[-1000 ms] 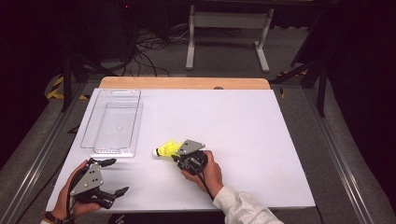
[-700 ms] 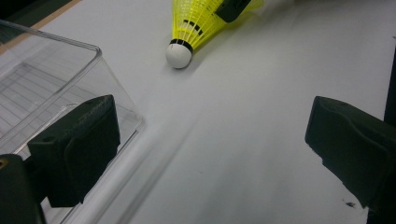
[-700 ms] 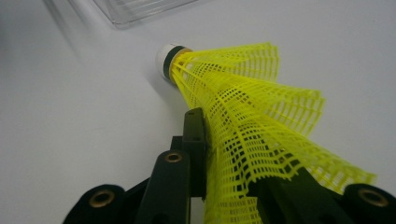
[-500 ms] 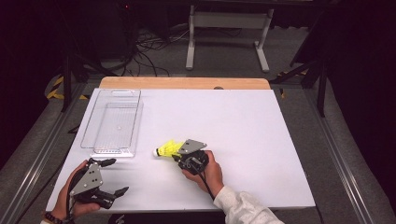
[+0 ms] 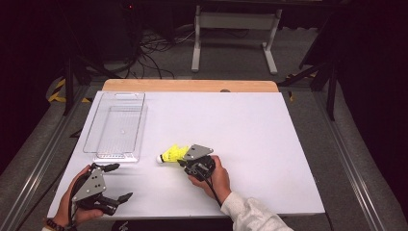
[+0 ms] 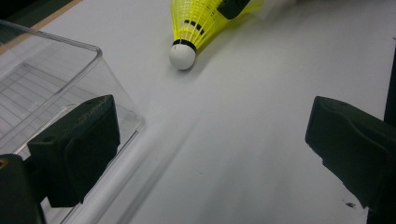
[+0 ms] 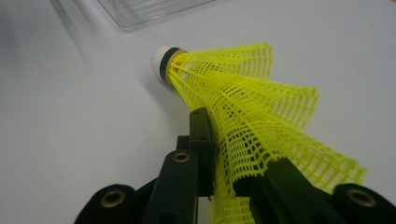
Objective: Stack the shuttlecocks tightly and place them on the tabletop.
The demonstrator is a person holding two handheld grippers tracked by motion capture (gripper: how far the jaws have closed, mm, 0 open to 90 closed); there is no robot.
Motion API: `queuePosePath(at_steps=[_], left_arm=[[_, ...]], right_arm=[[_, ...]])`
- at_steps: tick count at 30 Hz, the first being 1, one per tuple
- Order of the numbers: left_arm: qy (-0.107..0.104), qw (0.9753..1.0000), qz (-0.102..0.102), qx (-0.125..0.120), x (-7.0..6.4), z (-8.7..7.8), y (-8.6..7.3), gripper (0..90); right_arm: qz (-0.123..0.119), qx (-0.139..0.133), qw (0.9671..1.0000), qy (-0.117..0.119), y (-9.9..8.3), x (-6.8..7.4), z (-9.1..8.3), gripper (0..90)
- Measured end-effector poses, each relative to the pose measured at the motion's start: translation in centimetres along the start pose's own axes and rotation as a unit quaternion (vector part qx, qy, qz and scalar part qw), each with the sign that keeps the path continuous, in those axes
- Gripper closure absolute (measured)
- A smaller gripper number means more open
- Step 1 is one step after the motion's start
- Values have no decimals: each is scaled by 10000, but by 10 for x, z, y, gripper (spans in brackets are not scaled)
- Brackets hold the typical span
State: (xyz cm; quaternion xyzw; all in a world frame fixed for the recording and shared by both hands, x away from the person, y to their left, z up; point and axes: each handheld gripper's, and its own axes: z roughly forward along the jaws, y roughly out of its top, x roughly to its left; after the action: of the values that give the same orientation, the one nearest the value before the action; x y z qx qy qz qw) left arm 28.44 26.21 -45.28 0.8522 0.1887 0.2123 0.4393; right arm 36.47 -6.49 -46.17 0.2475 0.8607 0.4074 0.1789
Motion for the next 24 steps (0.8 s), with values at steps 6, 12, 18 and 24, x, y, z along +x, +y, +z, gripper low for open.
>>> queuePosePath(at_steps=[6,12,18,24], left_arm=[[3,10000,2,-7,0,0,0,40],[7,10000,11,-16,0,-1,0,41],[7,10000,12,-9,0,-1,0,40],[12,10000,6,-4,0,-1,0,40]], right_arm=[[26,-47,10000,-13,0,-1,-2,843],[32,-104,9999,-29,1,-3,-5,878],[52,-103,9999,-32,0,-5,-6,879],[61,-155,9998,-66,0,-7,-9,878]])
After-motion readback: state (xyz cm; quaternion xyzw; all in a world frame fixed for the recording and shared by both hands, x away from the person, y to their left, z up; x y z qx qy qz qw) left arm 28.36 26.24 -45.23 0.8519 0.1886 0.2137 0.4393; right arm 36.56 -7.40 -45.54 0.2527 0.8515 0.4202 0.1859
